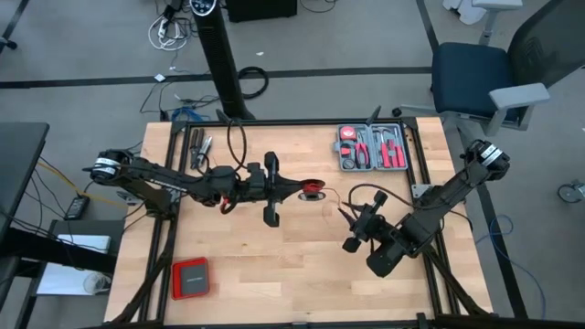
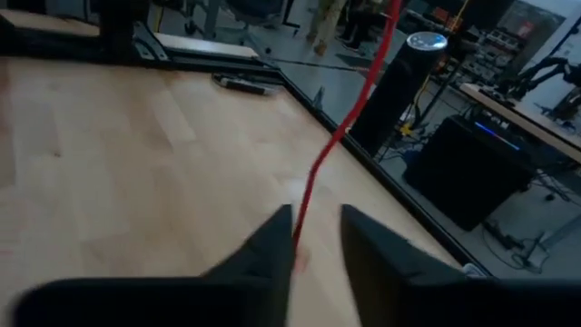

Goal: Coil cords
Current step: Coil the red cable wire onto the black spool

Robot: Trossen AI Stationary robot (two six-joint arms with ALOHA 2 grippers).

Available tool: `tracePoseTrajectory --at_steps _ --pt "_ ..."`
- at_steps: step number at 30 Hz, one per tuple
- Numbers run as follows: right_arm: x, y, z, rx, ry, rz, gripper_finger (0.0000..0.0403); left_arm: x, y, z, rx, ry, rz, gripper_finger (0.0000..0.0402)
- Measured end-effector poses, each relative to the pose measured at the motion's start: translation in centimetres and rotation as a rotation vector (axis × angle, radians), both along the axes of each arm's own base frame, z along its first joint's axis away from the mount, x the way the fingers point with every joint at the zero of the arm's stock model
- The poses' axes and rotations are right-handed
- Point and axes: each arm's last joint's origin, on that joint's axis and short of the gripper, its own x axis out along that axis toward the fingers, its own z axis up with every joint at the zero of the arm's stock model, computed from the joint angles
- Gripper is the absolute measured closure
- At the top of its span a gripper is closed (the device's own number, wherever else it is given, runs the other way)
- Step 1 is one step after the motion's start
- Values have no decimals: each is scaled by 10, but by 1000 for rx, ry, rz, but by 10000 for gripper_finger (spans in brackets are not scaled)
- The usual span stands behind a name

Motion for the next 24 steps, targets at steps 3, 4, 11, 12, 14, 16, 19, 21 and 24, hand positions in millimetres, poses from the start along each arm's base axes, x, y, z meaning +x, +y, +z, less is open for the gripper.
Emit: tracePoseTrajectory --at_steps 3,4,11,12,14,16,19,21,24 --pt "1 0 -7 -13 17 21 386 0 0 0 -2 -5 4 398" --pt "2 1 -7 -12 20 28 391 0 0 0 -4 -5 8 398" --pt "10 -5 -6 18 24 29 395 -1 1 2 -34 -21 13 398" --pt "11 -6 -6 27 24 28 392 -1 1 2 -34 -21 13 398" --pt "13 -6 -6 57 35 45 387 -1 1 2 -34 -21 13 398" --pt "14 -6 -6 84 39 60 380 -1 1 2 -33 -21 13 398" --pt "15 -5 -6 85 48 75 372 -1 1 2 -33 -20 13 398" --pt "13 -3 -5 61 70 92 369 -1 1 2 -32 -19 13 398" --pt "7 -2 3 61 85 95 369 0 1 1 -32 -12 12 398"
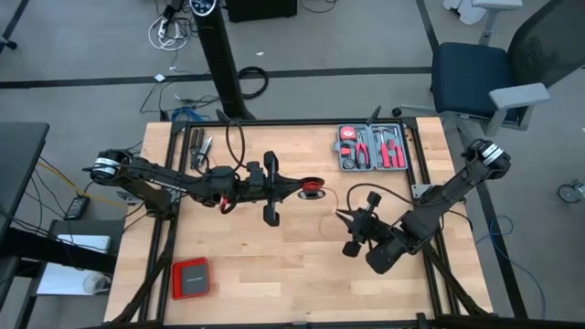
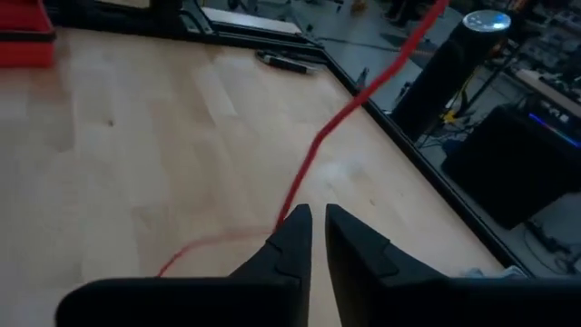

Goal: Coil cords
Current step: Coil the red cable wire onto the black spool

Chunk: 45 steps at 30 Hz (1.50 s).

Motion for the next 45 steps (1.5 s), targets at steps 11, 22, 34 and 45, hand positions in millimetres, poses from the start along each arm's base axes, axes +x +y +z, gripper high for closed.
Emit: tracePoseTrajectory --at_steps 11,22,34,45 --pt "-9 1 6 30 75 32 384 0 0 0 0 1 0 398" --pt "-7 4 6 118 78 64 342 0 0 0 -1 0 -1 398" --pt "3 0 8 119 84 95 339 0 0 0 -1 -1 -1 398" --pt "-1 2 5 152 110 101 339 0 0 0 0 2 -5 398"
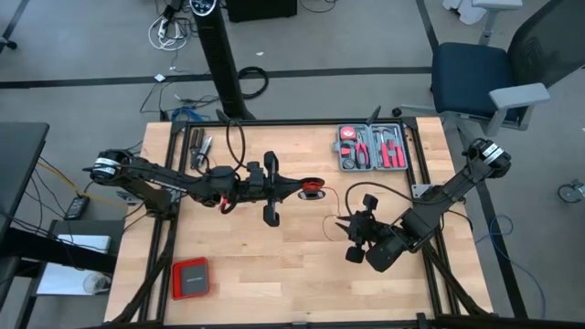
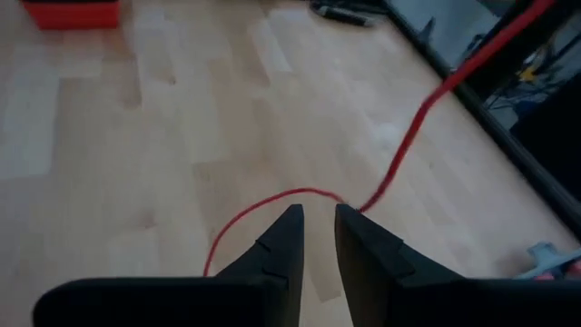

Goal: Coil cords
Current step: Coil the red cable wire onto the black spool

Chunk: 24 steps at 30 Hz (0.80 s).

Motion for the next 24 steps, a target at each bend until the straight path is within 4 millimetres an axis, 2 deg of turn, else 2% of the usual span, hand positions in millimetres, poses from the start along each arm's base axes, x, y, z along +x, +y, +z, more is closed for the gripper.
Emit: tracePoseTrajectory --at_steps 8,17,24 --pt "0 -3 1 35 0 -23 342 0 0 0 0 3 1 398" --pt "8 -5 5 -6 -37 -5 344 0 0 0 -1 4 4 398" --pt "7 -5 5 -39 -42 -12 344 0 0 0 -1 5 4 398"
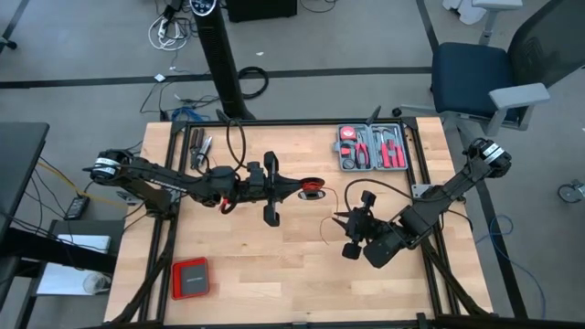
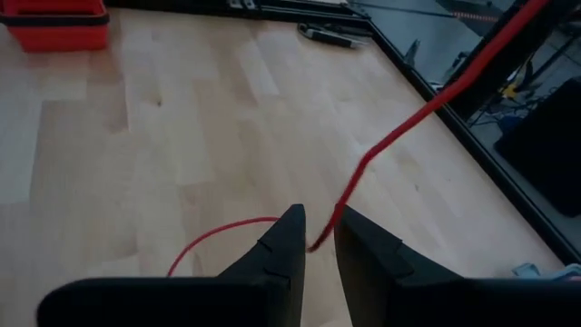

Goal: Coil cords
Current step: Coil the red cable wire onto the black spool

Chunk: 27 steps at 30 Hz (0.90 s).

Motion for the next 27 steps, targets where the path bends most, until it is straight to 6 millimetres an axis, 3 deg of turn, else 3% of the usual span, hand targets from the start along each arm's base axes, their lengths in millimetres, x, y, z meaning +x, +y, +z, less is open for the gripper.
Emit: tracePoseTrajectory --at_steps 7,15,20,23,27 --pt "-1 0 0 -21 0 1 350 0 0 0 0 1 0 398" --pt "-2 -1 -3 -27 66 40 396 0 0 0 0 3 0 398" --pt "10 -6 3 -43 19 55 399 0 2 -1 -15 15 56 398" --pt "21 -13 6 -61 -10 50 400 0 4 -3 -56 31 128 398" --pt "34 -37 8 -24 -31 -51 401 0 6 -3 -137 20 165 398"
